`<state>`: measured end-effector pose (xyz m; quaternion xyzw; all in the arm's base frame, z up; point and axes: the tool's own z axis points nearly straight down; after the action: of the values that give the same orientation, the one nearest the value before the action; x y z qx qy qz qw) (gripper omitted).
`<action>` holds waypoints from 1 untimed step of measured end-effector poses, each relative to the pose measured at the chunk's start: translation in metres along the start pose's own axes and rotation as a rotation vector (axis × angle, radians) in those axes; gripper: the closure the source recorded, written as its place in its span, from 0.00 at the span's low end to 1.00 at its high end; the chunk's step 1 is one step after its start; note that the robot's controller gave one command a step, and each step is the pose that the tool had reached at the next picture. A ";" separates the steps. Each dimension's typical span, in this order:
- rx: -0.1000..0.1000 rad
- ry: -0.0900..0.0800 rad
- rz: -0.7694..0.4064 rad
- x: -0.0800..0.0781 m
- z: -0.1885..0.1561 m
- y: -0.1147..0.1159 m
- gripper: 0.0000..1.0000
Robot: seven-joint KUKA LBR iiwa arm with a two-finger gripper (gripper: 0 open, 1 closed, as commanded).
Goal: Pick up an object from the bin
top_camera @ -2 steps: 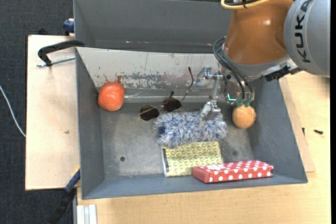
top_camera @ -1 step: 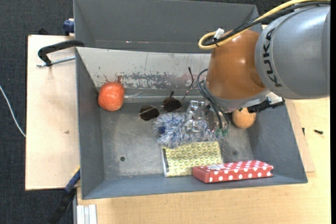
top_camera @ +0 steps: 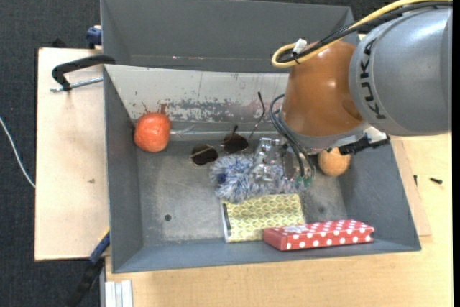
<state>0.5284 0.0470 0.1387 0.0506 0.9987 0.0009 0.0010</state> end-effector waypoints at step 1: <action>0.001 0.000 -0.016 -0.005 -0.028 -0.002 1.00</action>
Offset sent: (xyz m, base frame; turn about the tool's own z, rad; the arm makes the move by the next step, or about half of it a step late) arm -0.0006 -0.0035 0.0236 -0.0185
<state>0.5328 0.0440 0.1662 0.0425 0.9991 0.0006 0.0011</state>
